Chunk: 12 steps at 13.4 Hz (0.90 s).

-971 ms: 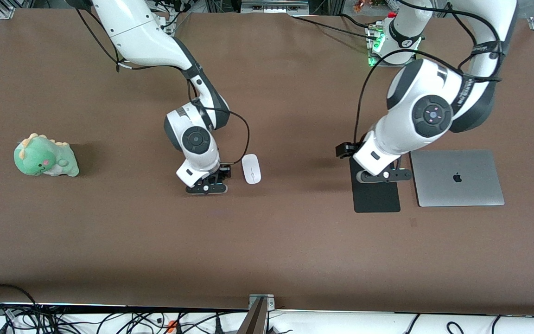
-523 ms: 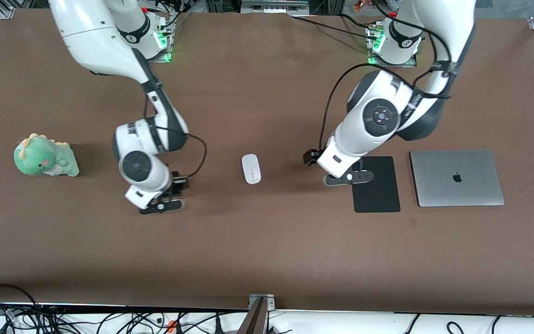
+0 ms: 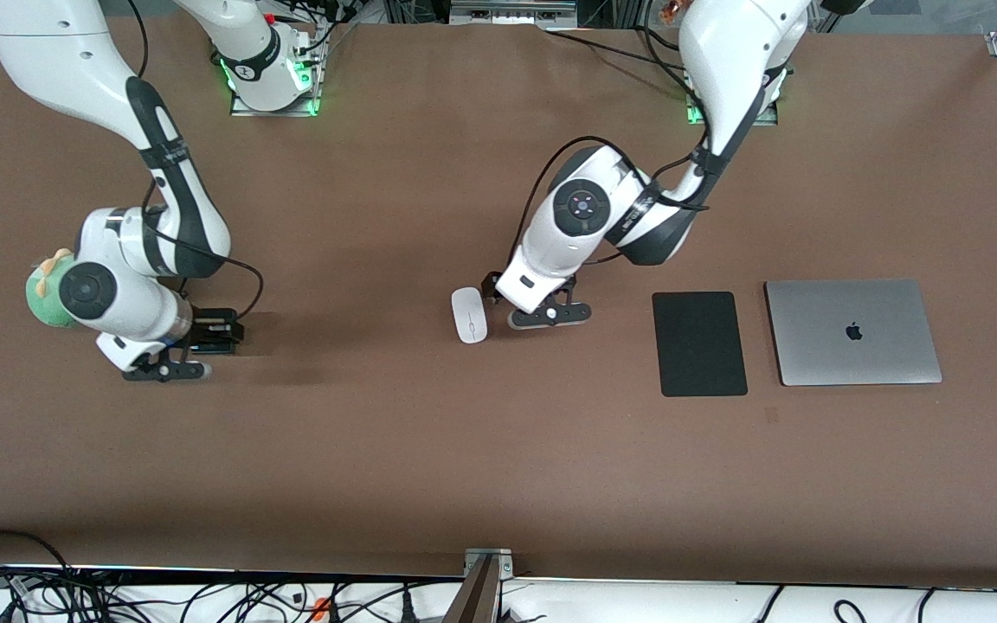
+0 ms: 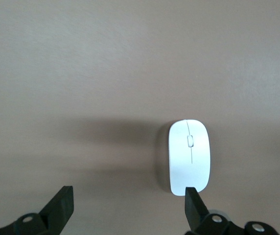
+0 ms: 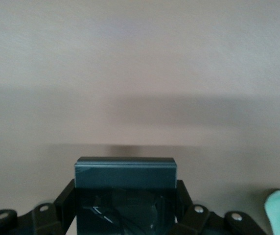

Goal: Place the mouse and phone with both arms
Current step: 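Carry the phone toward the plush while the left gripper grasps the mouse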

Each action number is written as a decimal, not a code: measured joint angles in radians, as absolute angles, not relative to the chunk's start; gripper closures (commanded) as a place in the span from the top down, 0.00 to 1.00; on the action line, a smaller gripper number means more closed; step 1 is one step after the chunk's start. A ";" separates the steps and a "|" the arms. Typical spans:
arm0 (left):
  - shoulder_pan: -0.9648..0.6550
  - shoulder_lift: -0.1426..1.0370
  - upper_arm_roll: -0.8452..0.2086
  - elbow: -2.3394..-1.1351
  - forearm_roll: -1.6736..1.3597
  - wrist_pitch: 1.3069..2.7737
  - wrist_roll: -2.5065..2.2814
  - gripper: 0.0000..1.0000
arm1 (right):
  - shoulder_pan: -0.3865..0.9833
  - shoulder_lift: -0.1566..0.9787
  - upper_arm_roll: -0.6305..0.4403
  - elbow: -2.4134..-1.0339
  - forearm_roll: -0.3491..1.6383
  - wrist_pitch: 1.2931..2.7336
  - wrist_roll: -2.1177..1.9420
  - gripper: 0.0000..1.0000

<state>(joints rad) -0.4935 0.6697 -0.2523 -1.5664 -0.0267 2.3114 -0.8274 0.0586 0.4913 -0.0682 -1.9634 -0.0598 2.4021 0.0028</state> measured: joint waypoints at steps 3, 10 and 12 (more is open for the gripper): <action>-0.595 0.749 -0.212 -1.476 0.036 2.315 -0.944 1.00 | 0.001 0.467 -0.068 -2.111 -0.060 2.616 -0.034 0.27; -0.755 0.928 -0.081 -1.262 0.040 2.316 -1.034 1.00 | -0.034 0.467 -0.064 -2.182 -0.029 2.715 -0.058 1.00; -0.756 0.949 -0.077 -1.243 0.040 2.318 -1.035 1.00 | -0.034 0.466 -0.061 -2.181 -0.028 2.708 -0.059 1.00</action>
